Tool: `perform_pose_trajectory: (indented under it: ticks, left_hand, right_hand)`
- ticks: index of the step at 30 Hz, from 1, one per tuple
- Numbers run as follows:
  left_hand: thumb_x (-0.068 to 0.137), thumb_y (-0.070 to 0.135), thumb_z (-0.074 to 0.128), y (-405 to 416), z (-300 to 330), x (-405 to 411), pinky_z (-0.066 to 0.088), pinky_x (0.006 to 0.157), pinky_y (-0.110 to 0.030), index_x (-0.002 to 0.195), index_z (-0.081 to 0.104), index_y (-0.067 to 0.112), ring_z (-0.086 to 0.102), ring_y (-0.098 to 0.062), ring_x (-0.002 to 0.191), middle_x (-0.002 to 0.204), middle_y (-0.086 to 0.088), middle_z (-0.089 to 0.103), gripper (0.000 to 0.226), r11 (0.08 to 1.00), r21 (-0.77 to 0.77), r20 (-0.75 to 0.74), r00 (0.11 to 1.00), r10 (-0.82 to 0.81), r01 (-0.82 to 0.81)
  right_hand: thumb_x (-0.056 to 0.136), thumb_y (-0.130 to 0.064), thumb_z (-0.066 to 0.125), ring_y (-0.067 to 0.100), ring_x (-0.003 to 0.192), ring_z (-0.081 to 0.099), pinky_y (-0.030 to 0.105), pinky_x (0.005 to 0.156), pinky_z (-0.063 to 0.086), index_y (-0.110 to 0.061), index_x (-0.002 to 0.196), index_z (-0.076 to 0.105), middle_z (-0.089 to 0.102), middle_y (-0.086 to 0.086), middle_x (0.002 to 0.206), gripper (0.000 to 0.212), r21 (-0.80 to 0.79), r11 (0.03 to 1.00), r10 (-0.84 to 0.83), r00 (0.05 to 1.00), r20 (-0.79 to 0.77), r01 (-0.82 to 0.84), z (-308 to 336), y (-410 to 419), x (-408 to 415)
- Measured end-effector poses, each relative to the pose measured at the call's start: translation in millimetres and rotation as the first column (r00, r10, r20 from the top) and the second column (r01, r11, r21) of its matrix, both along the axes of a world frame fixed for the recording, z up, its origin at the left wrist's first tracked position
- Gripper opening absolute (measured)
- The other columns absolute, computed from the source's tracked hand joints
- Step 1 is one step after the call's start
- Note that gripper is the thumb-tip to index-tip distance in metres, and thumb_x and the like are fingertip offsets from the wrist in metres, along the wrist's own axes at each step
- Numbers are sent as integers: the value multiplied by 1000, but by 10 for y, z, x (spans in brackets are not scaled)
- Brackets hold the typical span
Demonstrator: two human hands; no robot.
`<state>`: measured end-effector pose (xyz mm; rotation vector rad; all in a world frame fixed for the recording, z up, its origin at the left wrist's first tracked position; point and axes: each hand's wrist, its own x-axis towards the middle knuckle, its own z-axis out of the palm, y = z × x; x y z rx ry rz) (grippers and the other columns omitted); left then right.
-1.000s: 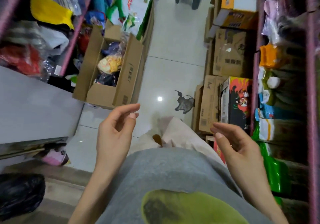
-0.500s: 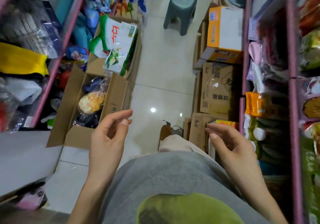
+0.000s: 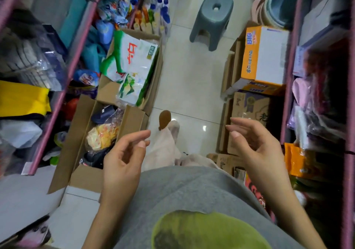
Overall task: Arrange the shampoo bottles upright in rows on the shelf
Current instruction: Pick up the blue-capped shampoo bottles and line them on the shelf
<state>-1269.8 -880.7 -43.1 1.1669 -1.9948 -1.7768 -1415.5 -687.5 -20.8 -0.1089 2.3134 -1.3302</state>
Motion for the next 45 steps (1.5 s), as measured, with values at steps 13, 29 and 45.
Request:
perform_pose_trajectory:
  ticks: [13, 29, 45]
  left_hand:
    - [94, 6, 52, -1680, 89, -1835, 54, 82, -29, 106, 69, 18, 67, -10, 97, 101, 3, 72, 24, 999, 9, 21, 999, -39, 39]
    - [95, 7, 52, -2371, 31, -4085, 54, 87, -28, 103, 69, 24, 67, -7, 98, 102, 9, 71, 25, 997, -43, -17, 998, -62, 61]
    - [88, 21, 56, -2407, 122, -5851, 50, 94, -43, 105, 68, 25, 65, -16, 105, 108, 6, 71, 22, 993, -56, -106, 989, 101, -107]
  right_hand:
    - [91, -11, 57, -4, 97, 64, 6, 79, 47, -19, 111, 64, 71, -12, 102, 23, -17, 994, -106, 994, 24, 107, -41, -1394, -1305]
    - [92, -12, 57, -6, 96, 63, 2, 78, 45, -25, 105, 67, 70, -15, 102, 22, 8, 985, -171, 985, 26, 171, -81, -1786, -3354]
    - [92, -8, 56, -1, 98, 65, 19, 86, 52, -22, 104, 66, 71, -14, 98, 22, -93, 994, -60, 993, -106, 50, 109, -2266, -5771]
